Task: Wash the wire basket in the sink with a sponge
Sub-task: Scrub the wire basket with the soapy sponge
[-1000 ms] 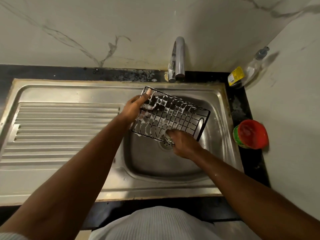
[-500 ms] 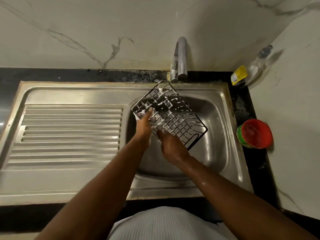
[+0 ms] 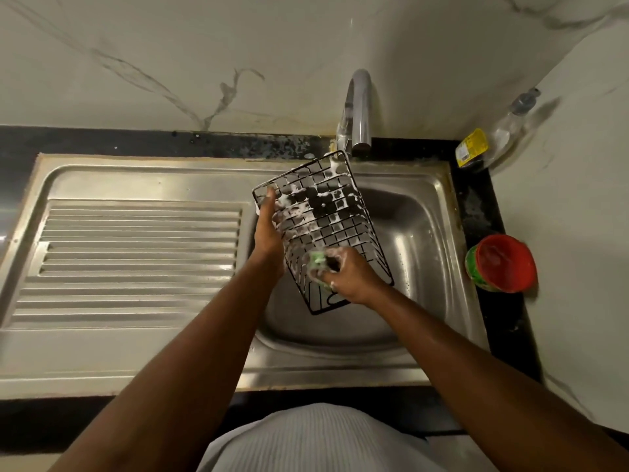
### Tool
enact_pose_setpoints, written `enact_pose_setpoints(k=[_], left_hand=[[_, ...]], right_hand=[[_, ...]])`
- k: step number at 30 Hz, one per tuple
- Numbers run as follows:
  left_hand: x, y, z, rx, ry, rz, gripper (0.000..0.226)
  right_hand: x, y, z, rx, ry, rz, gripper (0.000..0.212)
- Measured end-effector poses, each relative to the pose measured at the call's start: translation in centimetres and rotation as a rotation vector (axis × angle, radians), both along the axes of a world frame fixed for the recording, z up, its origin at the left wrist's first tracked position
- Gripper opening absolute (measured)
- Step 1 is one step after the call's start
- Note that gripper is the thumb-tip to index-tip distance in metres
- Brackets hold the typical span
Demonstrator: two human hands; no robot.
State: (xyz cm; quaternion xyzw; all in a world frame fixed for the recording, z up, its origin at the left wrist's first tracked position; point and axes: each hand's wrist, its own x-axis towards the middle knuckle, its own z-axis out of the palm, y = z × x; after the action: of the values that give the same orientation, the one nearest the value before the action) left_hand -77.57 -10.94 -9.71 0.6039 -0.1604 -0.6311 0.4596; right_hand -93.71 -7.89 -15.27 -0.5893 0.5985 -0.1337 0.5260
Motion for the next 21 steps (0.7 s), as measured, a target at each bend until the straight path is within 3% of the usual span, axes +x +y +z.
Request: enact_pose_setpoints(k=[3, 7, 12, 16, 21], left_hand=[[0.0, -0.3, -0.2, -0.008, 0.023, 0.009, 0.041], [0.1, -0.4, -0.5, 0.002, 0.029, 0.045, 0.045], [0.3, -0.2, -0.9, 0.034, 0.05, 0.122, 0.06], [0.1, -0.4, -0.9, 0.06, 0.073, 0.155, 0.071], [0.2, -0.6, -0.7, 0.051, 0.094, 0.134, 0.085]], right_hand=[[-0.2, -0.7, 0.8, -0.138, 0.137, -0.024, 0.047], [0.8, 0.4, 0.6, -0.033, 0.146, 0.123, 0.039], [1.5, 1.0, 0.1, 0.062, 0.233, 0.336, 0.054], [1.0, 0.9, -0.3, -0.045, 0.349, 0.275, 0.037], [0.4, -0.2, 1.6, -0.07, 0.165, 0.304, 0.029]])
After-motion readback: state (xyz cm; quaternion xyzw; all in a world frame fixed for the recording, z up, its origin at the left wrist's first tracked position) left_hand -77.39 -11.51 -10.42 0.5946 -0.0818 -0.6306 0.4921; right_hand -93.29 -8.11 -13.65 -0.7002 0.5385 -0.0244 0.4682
